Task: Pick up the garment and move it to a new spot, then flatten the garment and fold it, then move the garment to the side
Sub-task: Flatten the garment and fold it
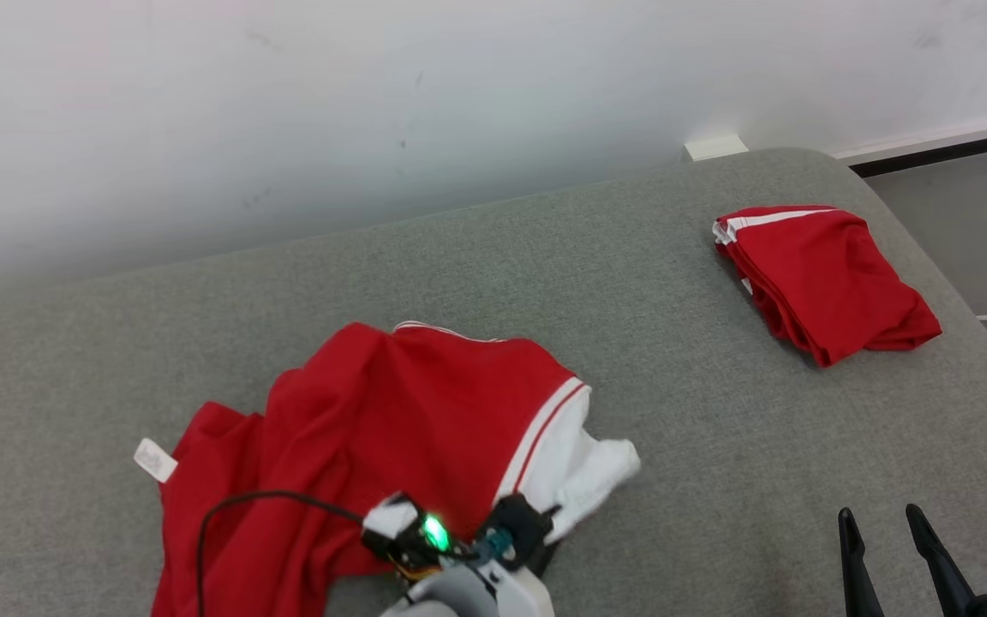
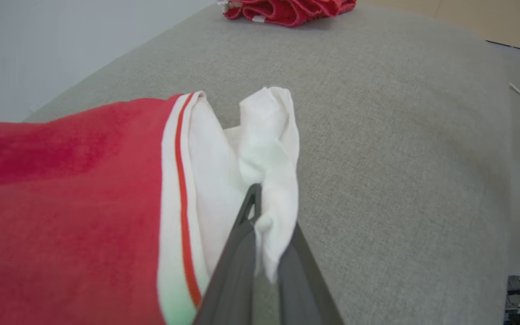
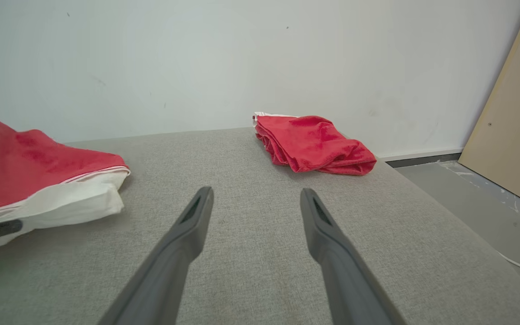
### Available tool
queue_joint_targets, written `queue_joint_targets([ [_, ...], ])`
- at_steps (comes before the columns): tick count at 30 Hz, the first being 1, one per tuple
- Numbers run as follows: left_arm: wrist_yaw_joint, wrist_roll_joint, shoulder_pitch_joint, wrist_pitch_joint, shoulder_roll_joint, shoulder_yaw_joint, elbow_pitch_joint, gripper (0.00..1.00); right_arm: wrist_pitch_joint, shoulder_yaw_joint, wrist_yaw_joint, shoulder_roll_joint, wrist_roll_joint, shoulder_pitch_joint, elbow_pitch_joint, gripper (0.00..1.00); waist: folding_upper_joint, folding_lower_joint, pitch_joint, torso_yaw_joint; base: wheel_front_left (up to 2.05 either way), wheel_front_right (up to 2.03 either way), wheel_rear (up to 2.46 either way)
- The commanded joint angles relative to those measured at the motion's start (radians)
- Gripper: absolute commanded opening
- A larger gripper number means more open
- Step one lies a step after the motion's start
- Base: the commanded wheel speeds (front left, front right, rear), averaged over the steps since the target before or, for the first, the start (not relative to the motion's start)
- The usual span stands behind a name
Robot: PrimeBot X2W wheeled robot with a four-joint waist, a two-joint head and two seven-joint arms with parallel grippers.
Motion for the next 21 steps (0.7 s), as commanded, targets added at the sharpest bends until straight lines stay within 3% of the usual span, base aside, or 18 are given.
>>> queue_joint_targets([
  [1, -0.004, 0.010, 0.022, -0.006, -0.004, -0.006, -0.001, 1.00, 0.001, -0.004, -0.003, -0.002, -0.002, 0.004, -0.001, 1.00, -0.0001, 0.0000, 0.001, 0.001, 0.00, 0.00, 0.00],
  [4, -0.037, 0.029, 0.055, -0.047, -0.017, -0.026, -0.006, 1.00, 0.001, -0.003, -0.003, -0.002, -0.003, 0.002, 0.001, 1.00, -0.0001, 0.0000, 0.002, 0.004, 0.00, 0.00, 0.00],
  [9, -0.140, 0.017, 0.122, -0.060, -0.037, -0.047, 0.005, 1.00, 0.001, -0.007, -0.003, -0.002, -0.006, 0.003, 0.006, 1.00, -0.0001, 0.0000, -0.004, 0.009, 0.00, 0.00, 0.00],
  [11, -0.141, 0.011, 0.127, -0.077, -0.038, -0.039, -0.001, 1.00, 0.001, -0.010, -0.003, -0.002, -0.008, 0.008, 0.007, 1.00, -0.0001, 0.0000, -0.010, 0.012, 0.00, 0.00, 0.00],
  [15, -0.103, -0.004, 0.146, -0.115, -0.023, 0.019, -0.051, 1.00, 0.001, -0.018, -0.003, -0.002, -0.012, 0.018, 0.003, 1.00, -0.0001, 0.0000, -0.026, 0.023, 0.00, 0.00, 0.00],
  [21, 0.039, 0.000, 0.222, -0.129, 0.043, 0.209, -0.226, 1.00, 0.001, -0.048, -0.003, -0.002, -0.029, 0.039, -0.023, 1.00, -0.0001, 0.0000, -0.074, 0.059, 0.00, 0.00, 0.00],
])
